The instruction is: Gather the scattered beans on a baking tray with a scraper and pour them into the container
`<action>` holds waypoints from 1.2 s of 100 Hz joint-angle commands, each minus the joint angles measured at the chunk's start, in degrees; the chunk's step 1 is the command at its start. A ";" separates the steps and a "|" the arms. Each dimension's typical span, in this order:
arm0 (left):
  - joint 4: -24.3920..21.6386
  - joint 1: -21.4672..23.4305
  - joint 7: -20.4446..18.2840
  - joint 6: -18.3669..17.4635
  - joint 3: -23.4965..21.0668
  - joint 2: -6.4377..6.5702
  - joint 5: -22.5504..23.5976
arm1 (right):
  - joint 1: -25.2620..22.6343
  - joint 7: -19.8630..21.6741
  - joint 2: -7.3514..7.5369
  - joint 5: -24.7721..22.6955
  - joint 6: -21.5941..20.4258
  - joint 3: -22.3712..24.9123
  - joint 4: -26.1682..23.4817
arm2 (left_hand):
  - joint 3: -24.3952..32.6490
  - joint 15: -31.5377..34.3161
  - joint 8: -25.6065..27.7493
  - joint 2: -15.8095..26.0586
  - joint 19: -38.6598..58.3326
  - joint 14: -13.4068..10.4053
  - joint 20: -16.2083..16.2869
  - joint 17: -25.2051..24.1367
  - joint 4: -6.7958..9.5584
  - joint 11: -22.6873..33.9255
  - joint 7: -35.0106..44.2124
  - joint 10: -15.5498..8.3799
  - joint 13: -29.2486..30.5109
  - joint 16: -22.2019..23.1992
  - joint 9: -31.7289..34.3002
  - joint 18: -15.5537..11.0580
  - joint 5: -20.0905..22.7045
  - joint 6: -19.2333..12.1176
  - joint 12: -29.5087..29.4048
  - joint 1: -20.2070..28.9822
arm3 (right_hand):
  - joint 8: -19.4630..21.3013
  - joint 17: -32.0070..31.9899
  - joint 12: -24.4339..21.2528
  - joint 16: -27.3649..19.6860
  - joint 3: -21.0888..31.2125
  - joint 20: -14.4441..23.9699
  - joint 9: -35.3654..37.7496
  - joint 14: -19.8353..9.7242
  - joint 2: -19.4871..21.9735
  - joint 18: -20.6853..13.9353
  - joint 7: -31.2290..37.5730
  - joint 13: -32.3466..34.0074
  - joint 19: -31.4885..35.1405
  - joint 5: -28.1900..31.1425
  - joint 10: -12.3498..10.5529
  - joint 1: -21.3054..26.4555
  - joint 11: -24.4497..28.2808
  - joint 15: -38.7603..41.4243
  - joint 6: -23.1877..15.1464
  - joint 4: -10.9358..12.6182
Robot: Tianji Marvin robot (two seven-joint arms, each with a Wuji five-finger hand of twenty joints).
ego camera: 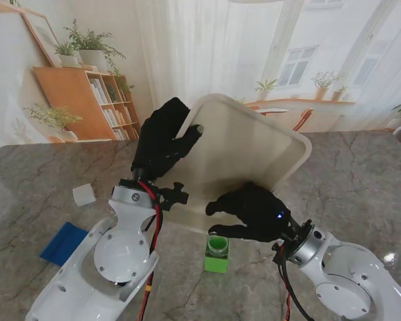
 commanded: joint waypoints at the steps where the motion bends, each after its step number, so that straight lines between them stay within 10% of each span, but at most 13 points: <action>1: -0.24 -1.77 0.61 0.71 -0.82 -0.80 -1.52 | -0.01 0.69 -0.07 -0.20 0.46 -0.09 0.69 | 5.46 3.10 0.80 3.97 10.13 -5.03 5.05 5.23 5.36 3.14 1.81 -7.85 2.99 0.67 3.34 -12.45 -0.17 0.24 1.22 3.68 | -1.11 1.13 -0.60 -0.25 -0.73 -0.83 -0.42 -0.53 1.99 6.24 -0.75 0.28 0.50 -0.91 -0.19 0.25 -0.71 -0.56 -0.23 2.00; 120: 21.64 -18.84 4.84 18.44 -7.07 -4.83 -12.27 | 1.83 -5.04 -1.00 -1.28 9.25 -2.77 -0.17 | 1.94 1.06 0.80 5.60 7.19 -6.03 5.28 3.51 3.42 2.61 0.73 -8.32 0.99 1.15 0.79 -13.79 -1.89 -0.14 1.31 5.40 | -1.08 1.21 -0.50 -0.17 -0.69 -0.72 -0.30 -0.54 1.79 6.37 -0.72 0.36 0.60 -0.98 -0.21 0.52 -0.56 -0.40 -0.30 2.02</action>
